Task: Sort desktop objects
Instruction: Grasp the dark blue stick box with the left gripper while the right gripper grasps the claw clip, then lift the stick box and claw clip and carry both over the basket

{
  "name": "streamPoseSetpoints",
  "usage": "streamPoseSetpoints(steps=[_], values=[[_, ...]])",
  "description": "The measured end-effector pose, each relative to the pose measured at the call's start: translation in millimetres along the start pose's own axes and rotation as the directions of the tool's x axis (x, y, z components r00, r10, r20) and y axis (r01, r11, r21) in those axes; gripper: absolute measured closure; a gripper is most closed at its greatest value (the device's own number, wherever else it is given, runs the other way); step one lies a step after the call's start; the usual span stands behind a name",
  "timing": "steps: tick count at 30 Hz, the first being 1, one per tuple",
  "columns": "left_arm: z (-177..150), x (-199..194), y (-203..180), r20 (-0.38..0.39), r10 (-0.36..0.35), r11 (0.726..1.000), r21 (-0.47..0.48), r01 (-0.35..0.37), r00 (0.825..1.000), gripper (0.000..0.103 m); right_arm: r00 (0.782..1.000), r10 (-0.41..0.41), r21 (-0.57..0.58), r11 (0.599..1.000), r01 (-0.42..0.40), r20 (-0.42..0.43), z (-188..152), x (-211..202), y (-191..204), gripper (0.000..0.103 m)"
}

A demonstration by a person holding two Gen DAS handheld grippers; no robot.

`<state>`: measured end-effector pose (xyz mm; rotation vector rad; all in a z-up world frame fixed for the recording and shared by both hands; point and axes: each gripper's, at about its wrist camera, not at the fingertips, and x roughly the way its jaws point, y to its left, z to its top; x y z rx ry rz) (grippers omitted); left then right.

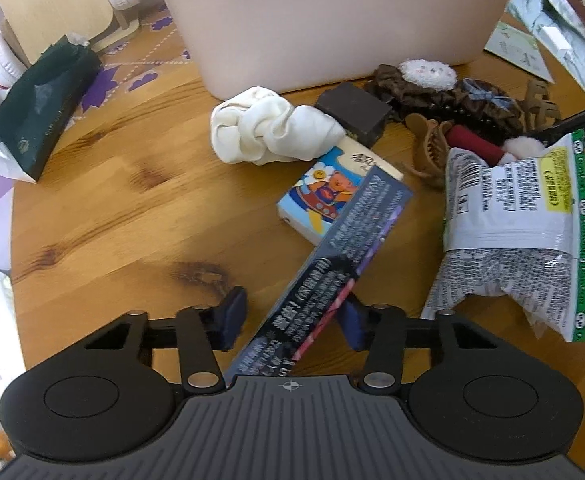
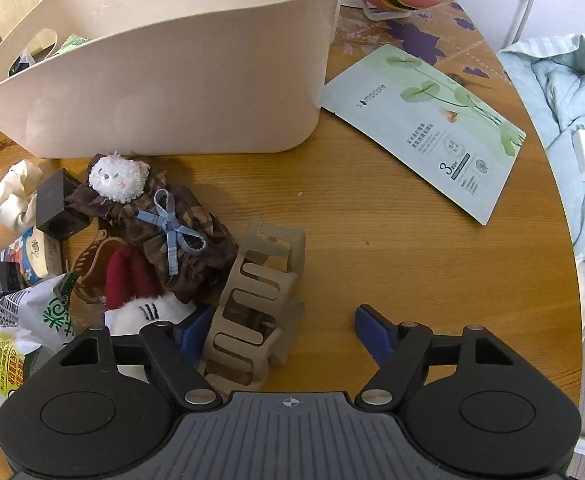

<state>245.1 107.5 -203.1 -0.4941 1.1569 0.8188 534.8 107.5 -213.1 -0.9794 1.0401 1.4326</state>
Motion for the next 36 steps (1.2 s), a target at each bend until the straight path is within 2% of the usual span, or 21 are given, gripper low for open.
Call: streamPoseSetpoints(steps=[2,6,8,13,16,26,36], values=[[0,0,-2,0.001,-0.009,1.0,-0.001,0.009,1.0,0.066,1.0,-0.001,-0.005,1.0,0.001,0.006,0,-1,1,0.036],[0,0,-1,0.001,-0.008,1.0,-0.012,0.008,1.0,0.071,1.0,0.0,-0.022,1.0,0.0,0.014,0,-3,2,0.051],[1,0,0,0.0,-0.003,1.0,-0.019,0.003,1.0,0.079,1.0,0.011,-0.024,1.0,-0.01,0.021,0,-5,1,0.066],[-2,-2,2,-0.002,0.006,1.0,-0.027,-0.006,1.0,0.079,0.999,0.027,-0.006,1.0,-0.026,0.017,-3,-7,-3,0.067],[-5,-4,5,0.002,-0.002,0.999,-0.048,0.002,1.0,0.079,0.999,0.041,0.004,0.999,-0.041,0.028,-5,-12,-6,0.074],[-10,-18,11,0.016,0.001,0.999,-0.036,-0.001,1.0,0.079,0.997,0.069,0.035,0.997,-0.071,0.041,-13,-27,-11,0.074],[-8,-44,19,0.094,0.035,0.999,-0.015,-0.034,0.995,0.079,0.99,0.112,0.036,0.993,-0.115,0.081,-17,-59,-11,0.074]])
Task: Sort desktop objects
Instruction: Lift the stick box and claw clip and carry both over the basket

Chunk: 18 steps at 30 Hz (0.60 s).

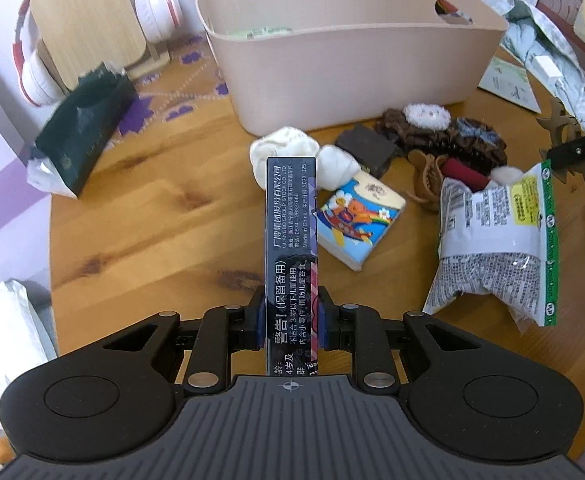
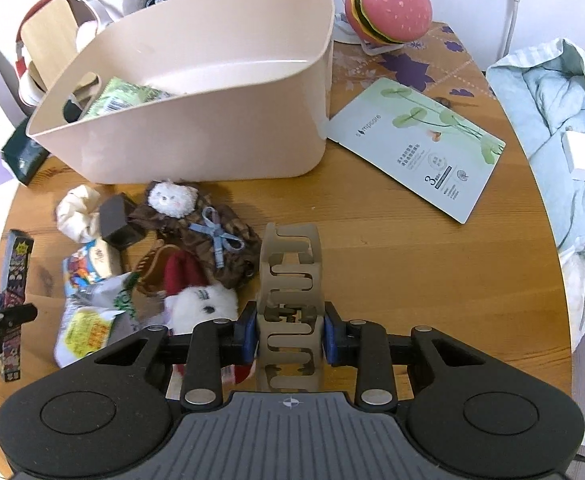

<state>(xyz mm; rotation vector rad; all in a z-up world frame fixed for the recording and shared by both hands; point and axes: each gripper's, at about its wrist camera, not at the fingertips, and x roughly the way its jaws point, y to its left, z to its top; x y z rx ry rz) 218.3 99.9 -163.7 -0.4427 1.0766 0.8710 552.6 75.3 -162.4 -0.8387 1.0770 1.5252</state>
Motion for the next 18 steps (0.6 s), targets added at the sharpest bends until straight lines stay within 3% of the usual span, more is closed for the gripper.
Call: streamPoseSetpoints(steps=[10,18], values=[[21,-26,11,0.094,0.026,1.0,0.006,-0.027,0.995,0.079,0.995,0.048,-0.033,0.998,-0.045,0.087,15,-43,15,0.073],[49,-47,18,0.17,0.045,0.999,0.012,-0.047,0.984,0.079,0.979,0.072,-0.067,0.996,-0.06,0.192,35,-72,31,0.073]])
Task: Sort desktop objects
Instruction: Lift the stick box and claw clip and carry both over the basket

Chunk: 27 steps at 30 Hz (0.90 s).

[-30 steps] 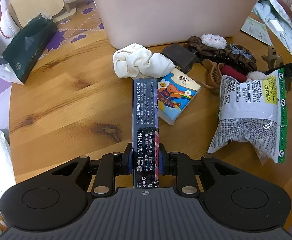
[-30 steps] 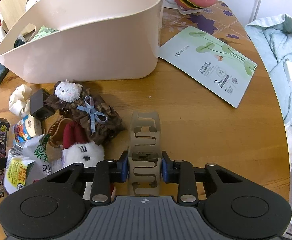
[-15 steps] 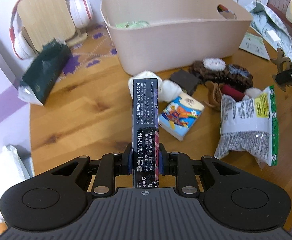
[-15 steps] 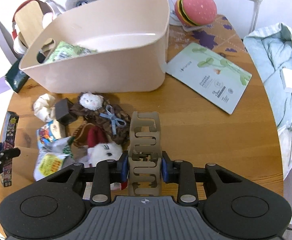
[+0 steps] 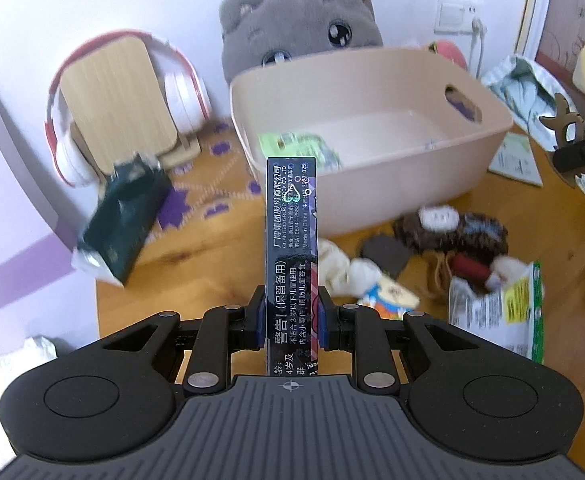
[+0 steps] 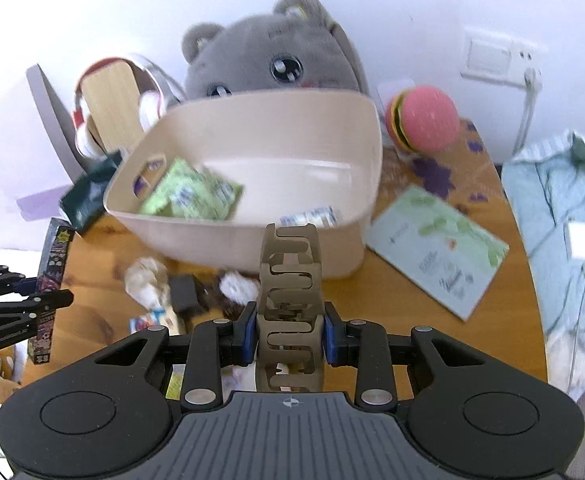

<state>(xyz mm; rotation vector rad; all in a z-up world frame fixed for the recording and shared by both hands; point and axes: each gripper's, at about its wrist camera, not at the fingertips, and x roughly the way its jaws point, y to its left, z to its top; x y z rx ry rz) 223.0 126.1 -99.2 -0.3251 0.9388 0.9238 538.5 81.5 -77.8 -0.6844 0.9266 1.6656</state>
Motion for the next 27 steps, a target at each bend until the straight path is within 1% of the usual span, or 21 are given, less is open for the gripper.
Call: streamPoseSetpoints(steps=[3,8,12,17,20,23,27], values=[[16,-6,0,0.037,0.003,1.0,0.003,-0.004,0.999,0.079,0.999,0.006,-0.008,1.0,-0.006,0.034,11,-5,3,0.073],[45,-9,-5,0.093,0.031,0.999,0.014,-0.033,0.995,0.079,0.997,0.011,-0.009,1.0,-0.011,0.071,27,-4,6,0.073],[66,-6,-11,0.128,0.024,1.0,0.009,-0.025,0.991,0.079,0.996,0.01,-0.009,1.0,-0.009,0.086,40,3,7,0.073],[92,5,-19,0.144,0.059,0.998,-0.029,-0.055,0.988,0.079,0.993,0.011,0.002,1.0,-0.012,0.117,60,9,6,0.073],[106,13,-21,0.156,0.061,0.997,-0.06,-0.053,0.986,0.079,0.99,0.01,-0.005,1.0,-0.009,0.138,72,11,7,0.073],[120,25,-25,0.149,0.103,0.992,-0.084,-0.091,0.983,0.079,0.989,0.008,0.004,1.0,-0.009,0.145,82,16,6,0.073],[134,43,-33,0.137,0.116,0.989,-0.111,-0.101,0.984,0.079,0.988,0.015,0.024,1.0,-0.019,0.153,88,25,6,0.073]])
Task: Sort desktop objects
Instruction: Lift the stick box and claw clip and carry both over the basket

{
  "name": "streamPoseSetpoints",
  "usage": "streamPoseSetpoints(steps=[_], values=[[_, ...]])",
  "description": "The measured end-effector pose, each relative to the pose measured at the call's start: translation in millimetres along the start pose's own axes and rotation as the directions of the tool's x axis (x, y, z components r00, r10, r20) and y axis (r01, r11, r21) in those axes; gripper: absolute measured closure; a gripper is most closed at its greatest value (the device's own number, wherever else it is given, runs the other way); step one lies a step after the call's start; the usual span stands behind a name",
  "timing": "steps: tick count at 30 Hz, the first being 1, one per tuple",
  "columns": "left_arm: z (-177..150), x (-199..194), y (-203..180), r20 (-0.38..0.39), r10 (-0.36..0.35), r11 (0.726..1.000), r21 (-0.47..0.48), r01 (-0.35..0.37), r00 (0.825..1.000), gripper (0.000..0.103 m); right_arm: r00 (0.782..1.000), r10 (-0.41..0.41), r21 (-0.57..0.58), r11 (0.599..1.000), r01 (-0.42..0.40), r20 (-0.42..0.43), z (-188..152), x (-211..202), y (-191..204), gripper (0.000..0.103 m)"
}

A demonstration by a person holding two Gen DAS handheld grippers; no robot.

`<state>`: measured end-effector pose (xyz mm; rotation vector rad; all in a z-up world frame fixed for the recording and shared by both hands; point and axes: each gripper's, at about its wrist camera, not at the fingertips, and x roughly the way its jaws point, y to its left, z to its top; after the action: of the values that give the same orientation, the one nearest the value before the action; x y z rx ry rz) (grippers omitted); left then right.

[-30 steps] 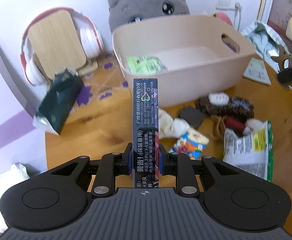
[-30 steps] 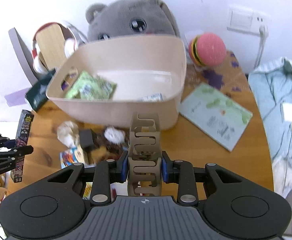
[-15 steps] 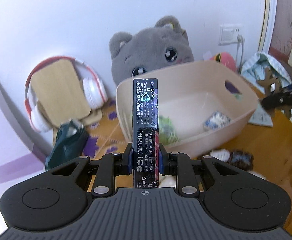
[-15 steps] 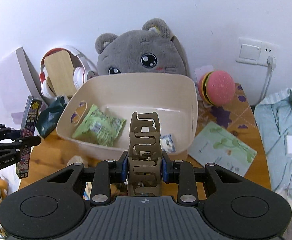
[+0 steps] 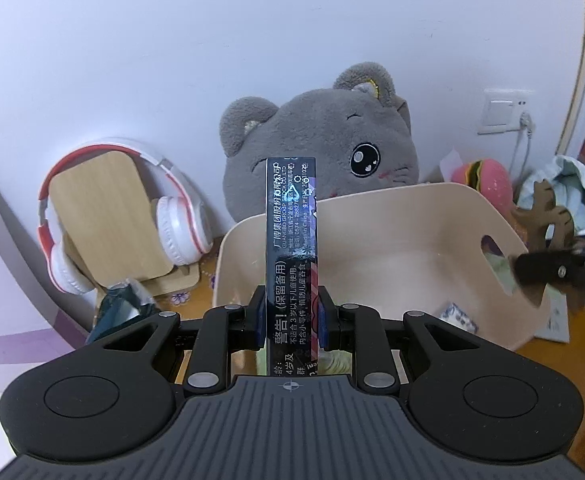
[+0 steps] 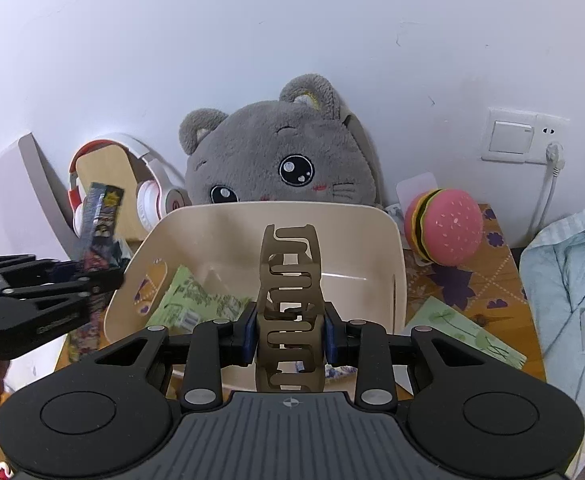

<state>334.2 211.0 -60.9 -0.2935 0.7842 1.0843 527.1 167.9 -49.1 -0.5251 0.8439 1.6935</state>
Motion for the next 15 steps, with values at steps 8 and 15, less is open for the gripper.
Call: streamPoseSetpoints(steps=[8,15], values=[[7,45,-12,-0.09,0.017,0.999,-0.03,-0.02,0.996,0.079,1.0,-0.016,0.022,1.0,0.016,-0.022,8,34,-7,0.074],[3,72,-21,-0.159,0.032,0.999,-0.027,-0.036,0.987,0.079,0.995,-0.044,0.028,0.999,0.047,-0.087,4,67,-19,0.074]])
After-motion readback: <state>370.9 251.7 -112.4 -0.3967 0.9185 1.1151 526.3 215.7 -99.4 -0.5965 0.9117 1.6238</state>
